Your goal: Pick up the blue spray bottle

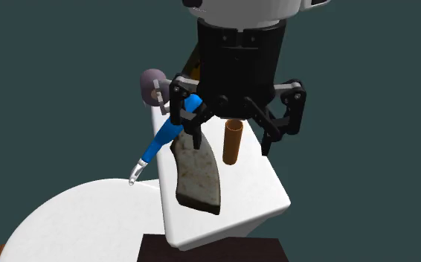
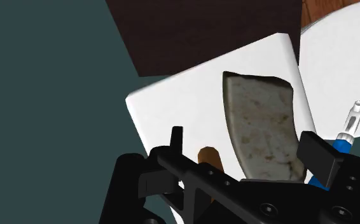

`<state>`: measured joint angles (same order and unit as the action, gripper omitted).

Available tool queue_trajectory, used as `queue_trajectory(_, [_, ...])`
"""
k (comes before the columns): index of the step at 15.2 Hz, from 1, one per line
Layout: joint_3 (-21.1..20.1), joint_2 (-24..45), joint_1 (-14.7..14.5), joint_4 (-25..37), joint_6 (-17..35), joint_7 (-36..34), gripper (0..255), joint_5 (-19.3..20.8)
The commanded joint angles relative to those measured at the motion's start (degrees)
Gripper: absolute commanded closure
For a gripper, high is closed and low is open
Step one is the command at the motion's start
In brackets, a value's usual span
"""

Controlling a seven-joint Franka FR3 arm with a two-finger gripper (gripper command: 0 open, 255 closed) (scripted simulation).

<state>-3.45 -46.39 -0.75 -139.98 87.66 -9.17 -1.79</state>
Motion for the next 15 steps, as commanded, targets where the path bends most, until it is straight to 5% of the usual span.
queue_trajectory(1, [0.0,0.0,0.0,0.0,0.0,0.0,0,0.0])
queue_trajectory(9, [-14.4,3.9,1.1,-4.2,13.4,-22.4,0,-6.8])
queue_trajectory(15, [-26.0,13.1,4.6,-2.0,23.9,-40.0,0,-7.5])
